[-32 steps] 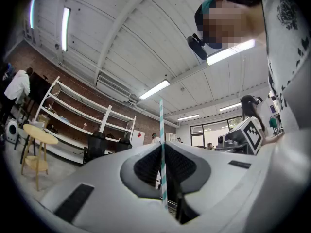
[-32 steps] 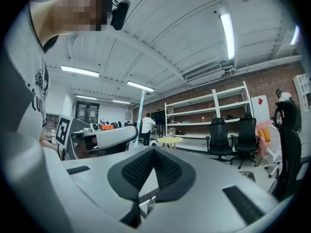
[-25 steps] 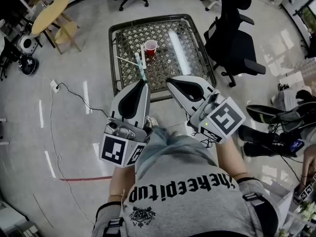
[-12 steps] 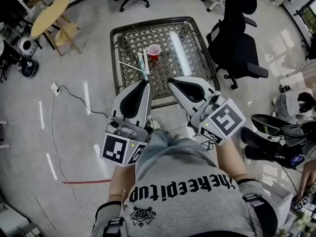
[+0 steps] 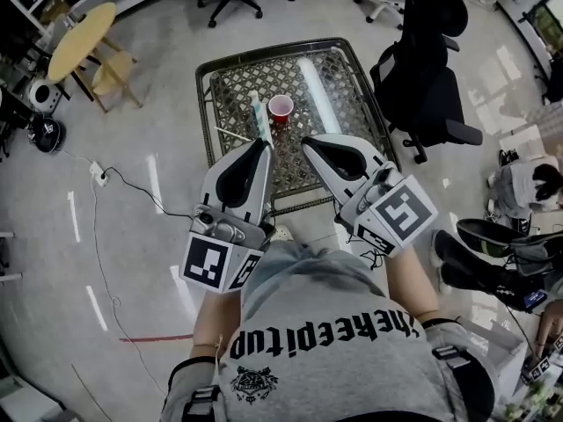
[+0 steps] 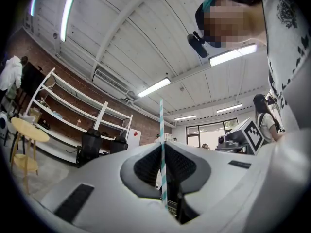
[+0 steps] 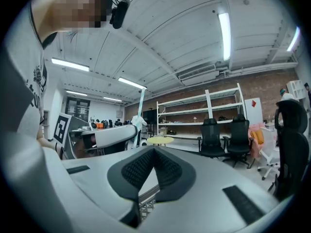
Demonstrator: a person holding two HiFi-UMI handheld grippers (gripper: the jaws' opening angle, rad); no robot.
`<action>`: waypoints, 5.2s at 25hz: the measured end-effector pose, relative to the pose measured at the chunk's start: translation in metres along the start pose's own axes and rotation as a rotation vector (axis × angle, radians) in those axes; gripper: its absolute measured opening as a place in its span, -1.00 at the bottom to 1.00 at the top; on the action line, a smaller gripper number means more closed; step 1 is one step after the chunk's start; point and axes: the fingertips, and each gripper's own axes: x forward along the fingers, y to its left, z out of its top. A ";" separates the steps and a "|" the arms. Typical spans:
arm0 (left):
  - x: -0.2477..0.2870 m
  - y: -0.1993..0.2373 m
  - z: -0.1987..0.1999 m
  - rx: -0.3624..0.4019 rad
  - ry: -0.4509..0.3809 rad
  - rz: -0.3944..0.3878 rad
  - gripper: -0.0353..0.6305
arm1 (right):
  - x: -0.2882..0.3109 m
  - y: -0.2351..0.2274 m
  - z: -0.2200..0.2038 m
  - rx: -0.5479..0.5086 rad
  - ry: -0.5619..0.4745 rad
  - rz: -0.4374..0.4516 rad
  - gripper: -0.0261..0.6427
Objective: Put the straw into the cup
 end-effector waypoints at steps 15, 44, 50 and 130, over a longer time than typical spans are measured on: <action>0.033 0.043 -0.023 -0.062 0.039 -0.052 -0.76 | 0.032 -0.034 -0.009 0.034 0.037 -0.063 -0.89; 0.116 0.075 -0.056 -0.009 -0.029 0.287 -0.75 | 0.086 -0.147 -0.026 0.053 0.078 0.291 -0.89; 0.125 0.080 -0.071 0.011 -0.030 0.374 -0.74 | 0.095 -0.161 -0.042 0.072 0.101 0.382 -0.89; 0.112 0.161 -0.317 -0.057 0.223 0.725 -0.78 | 0.129 -0.195 -0.173 0.179 0.281 0.524 -0.89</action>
